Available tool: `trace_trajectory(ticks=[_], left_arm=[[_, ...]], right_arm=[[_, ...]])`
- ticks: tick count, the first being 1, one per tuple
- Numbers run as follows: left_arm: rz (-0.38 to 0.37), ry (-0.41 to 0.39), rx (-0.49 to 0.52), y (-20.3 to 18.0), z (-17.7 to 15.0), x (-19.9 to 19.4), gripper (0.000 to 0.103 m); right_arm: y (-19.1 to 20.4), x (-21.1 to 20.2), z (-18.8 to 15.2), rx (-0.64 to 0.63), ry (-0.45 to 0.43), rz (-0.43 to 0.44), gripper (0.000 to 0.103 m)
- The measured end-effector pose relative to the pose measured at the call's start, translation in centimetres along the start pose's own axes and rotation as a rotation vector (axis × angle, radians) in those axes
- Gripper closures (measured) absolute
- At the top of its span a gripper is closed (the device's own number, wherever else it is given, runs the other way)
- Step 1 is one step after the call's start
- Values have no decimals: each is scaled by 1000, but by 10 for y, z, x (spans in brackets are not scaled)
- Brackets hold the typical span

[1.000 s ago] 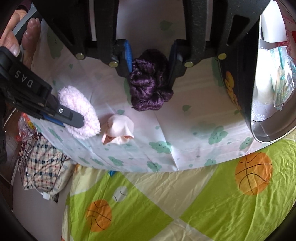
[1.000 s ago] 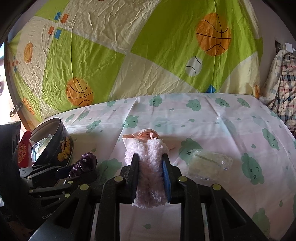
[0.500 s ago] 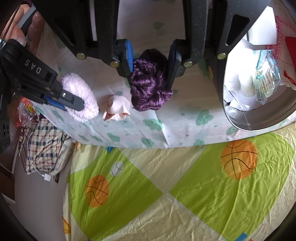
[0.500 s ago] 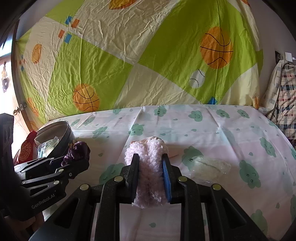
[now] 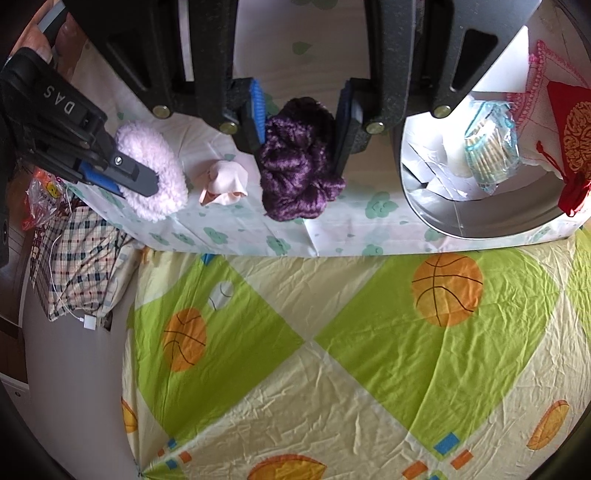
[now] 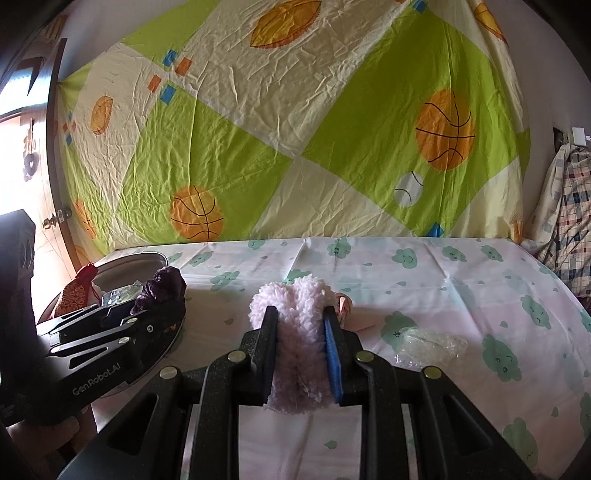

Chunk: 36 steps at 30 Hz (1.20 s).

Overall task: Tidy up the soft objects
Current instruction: 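Carry the scrunchie with the left tool over the tin while the right tool carries the puff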

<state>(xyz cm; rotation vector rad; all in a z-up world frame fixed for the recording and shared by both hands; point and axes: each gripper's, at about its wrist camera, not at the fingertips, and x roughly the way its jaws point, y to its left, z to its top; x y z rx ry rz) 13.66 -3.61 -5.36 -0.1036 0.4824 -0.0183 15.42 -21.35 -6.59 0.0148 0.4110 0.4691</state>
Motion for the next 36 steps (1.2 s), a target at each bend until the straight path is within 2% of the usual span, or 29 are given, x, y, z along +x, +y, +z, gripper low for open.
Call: trace_trajectory(ticks=[14,36], left_arm=[[42,-103,56,-6,-6,-26,74],[47,-128,27,11,-12,-46,74]], right_arm=[[10,-15,-2,-13,-64,39,78],[39,-28,-7,-70,-120,100,77]])
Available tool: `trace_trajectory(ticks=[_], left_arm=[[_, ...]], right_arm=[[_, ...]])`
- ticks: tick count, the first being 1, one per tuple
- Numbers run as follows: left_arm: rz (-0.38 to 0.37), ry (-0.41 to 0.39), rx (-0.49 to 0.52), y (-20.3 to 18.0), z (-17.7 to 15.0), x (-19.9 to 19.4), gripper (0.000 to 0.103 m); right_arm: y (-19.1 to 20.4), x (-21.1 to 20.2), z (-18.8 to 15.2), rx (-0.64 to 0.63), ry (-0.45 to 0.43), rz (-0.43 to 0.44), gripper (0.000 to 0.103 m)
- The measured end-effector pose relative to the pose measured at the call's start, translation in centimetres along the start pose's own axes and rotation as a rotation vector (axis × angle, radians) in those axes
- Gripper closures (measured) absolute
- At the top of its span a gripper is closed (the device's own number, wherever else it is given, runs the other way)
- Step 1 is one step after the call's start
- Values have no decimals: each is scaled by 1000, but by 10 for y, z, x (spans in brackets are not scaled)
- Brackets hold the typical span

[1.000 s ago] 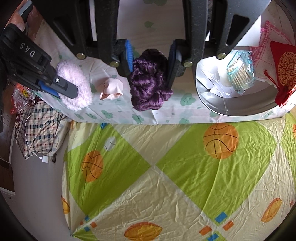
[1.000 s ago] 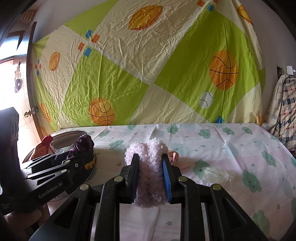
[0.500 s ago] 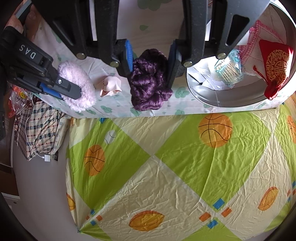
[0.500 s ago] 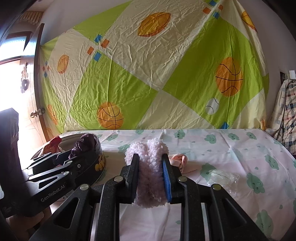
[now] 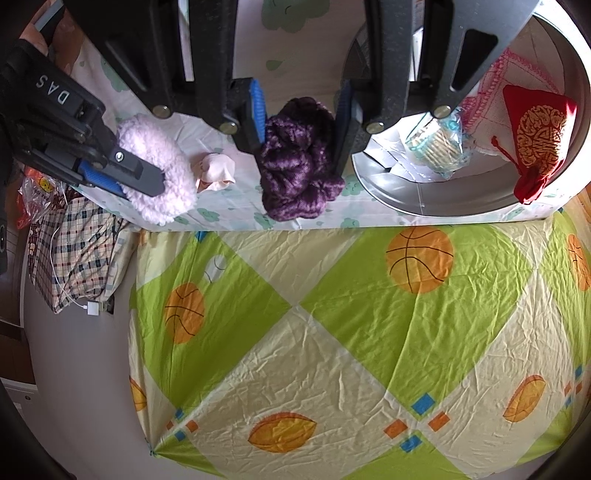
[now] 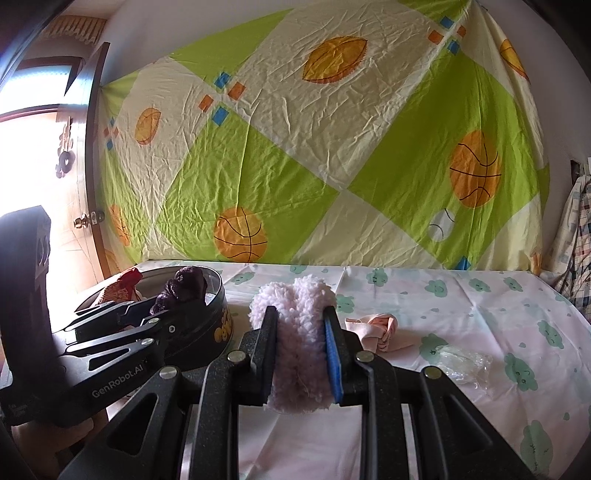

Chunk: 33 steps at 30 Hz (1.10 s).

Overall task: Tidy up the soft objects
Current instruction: 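Carry the scrunchie with the left tool over the tin while the right tool carries the puff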

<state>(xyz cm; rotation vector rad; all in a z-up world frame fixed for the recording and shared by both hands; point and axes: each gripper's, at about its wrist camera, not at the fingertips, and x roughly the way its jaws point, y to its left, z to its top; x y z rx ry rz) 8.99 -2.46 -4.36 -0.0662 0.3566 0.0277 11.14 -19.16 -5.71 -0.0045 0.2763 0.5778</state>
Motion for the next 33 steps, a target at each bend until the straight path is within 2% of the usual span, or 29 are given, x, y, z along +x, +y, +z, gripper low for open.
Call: trace_trajectory(ticks=[33], left_arm=[[28,-36,-93,37,-8,-29,74]], right_arm=[[29,-8,-2,4,-53,46,77]])
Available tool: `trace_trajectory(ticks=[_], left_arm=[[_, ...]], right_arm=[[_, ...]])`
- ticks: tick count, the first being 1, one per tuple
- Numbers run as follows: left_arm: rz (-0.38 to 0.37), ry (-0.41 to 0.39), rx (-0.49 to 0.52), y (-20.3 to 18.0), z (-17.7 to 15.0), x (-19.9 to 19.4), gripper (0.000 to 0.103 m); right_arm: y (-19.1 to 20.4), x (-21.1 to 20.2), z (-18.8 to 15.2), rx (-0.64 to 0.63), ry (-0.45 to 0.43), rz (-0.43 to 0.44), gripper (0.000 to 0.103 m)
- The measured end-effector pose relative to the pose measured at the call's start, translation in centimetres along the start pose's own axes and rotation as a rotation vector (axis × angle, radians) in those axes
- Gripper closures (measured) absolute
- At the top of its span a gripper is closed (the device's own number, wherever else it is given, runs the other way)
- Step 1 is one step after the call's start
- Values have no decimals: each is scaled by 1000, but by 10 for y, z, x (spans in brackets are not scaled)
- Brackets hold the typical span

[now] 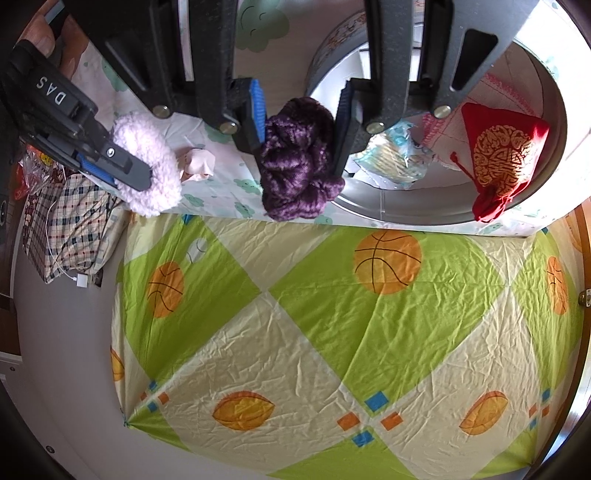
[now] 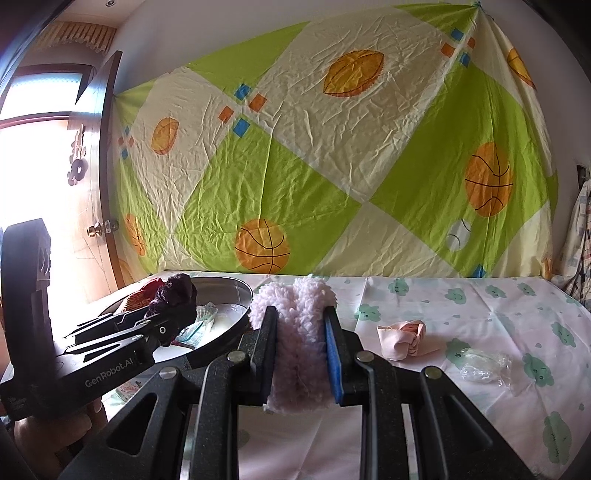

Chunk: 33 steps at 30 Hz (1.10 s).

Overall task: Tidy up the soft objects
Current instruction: 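Carry the scrunchie with the left tool over the tin while the right tool carries the puff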

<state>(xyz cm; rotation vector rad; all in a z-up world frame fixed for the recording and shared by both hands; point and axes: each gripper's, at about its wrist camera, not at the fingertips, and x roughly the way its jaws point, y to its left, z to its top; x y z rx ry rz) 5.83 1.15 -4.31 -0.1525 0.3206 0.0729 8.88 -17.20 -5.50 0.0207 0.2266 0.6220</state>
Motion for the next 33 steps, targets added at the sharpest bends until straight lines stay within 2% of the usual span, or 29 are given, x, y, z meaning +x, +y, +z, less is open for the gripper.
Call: trace_trajectory(ticks=[21,33], left_arm=[[36,-26,-12,25,1,-14,74],[55,6,-29,45,3,-12,74]], right_arm=[[32,5,-1,-20,4,81,77],[49,17,-1,-25,27,140,77]])
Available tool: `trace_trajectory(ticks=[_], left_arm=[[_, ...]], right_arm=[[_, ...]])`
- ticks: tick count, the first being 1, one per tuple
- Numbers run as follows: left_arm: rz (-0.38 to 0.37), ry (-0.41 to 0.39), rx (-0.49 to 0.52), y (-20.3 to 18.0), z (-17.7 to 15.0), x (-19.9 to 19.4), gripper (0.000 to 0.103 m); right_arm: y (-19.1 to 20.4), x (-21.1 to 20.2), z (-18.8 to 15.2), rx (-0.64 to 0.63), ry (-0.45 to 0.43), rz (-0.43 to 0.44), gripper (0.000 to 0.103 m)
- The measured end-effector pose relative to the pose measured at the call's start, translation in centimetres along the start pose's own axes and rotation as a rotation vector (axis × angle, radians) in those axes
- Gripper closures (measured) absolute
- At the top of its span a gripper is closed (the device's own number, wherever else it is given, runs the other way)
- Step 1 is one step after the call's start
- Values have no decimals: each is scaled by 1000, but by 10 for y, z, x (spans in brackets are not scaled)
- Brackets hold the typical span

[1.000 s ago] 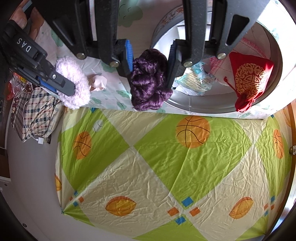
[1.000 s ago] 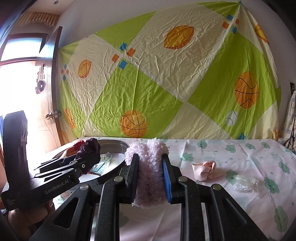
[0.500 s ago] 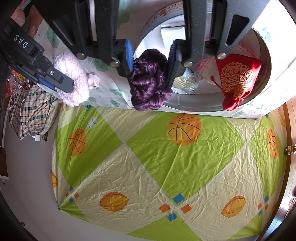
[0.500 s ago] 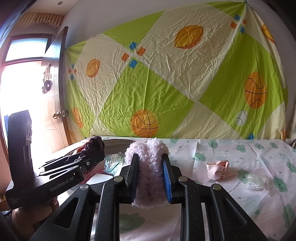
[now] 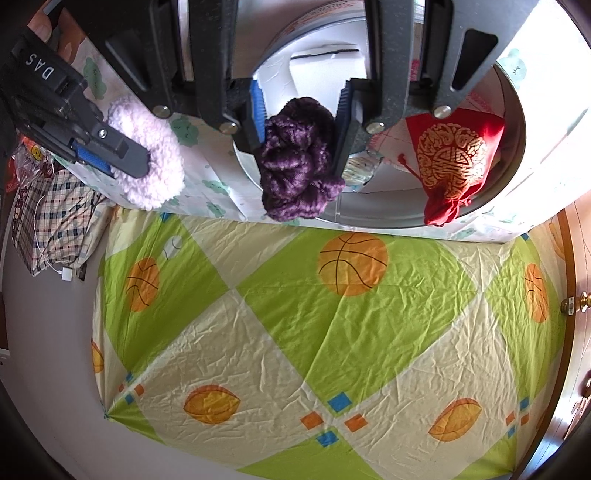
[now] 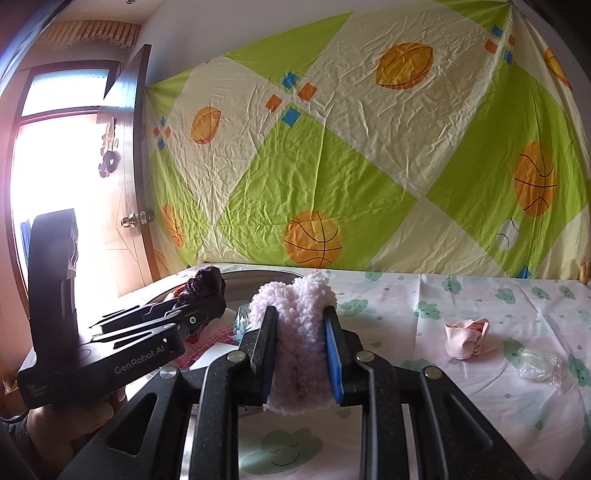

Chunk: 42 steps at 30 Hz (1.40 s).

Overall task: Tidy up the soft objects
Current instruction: 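Carry the scrunchie with the left tool over the tin while the right tool carries the puff, then release the scrunchie into the tin with the left tool while the right tool releases the puff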

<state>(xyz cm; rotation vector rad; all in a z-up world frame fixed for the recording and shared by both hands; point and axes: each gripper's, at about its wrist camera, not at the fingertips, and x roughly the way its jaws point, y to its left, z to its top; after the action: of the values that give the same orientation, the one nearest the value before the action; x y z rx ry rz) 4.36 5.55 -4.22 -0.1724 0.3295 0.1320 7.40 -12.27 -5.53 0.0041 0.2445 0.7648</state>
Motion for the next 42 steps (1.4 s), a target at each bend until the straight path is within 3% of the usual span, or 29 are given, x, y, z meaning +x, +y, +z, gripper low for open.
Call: trace_trajectory(ticks=[12,23,34,41,42], left_arm=[[32,53,2,17,7,4,74],[78,49,13,39,27,5,74],[93,153,-29,71,35,33,74],[112,194,-15,77,36,49,71],[112,203,-11,77,36,51,71]], right_arm=[[24,21,18,-62,14,42,77],[45,46,42,-103,36,63,77],[47,98,40,-55,179,77,76],[51,124,35,-82,236,31,76],[50,127,34,-81,248,25,71]])
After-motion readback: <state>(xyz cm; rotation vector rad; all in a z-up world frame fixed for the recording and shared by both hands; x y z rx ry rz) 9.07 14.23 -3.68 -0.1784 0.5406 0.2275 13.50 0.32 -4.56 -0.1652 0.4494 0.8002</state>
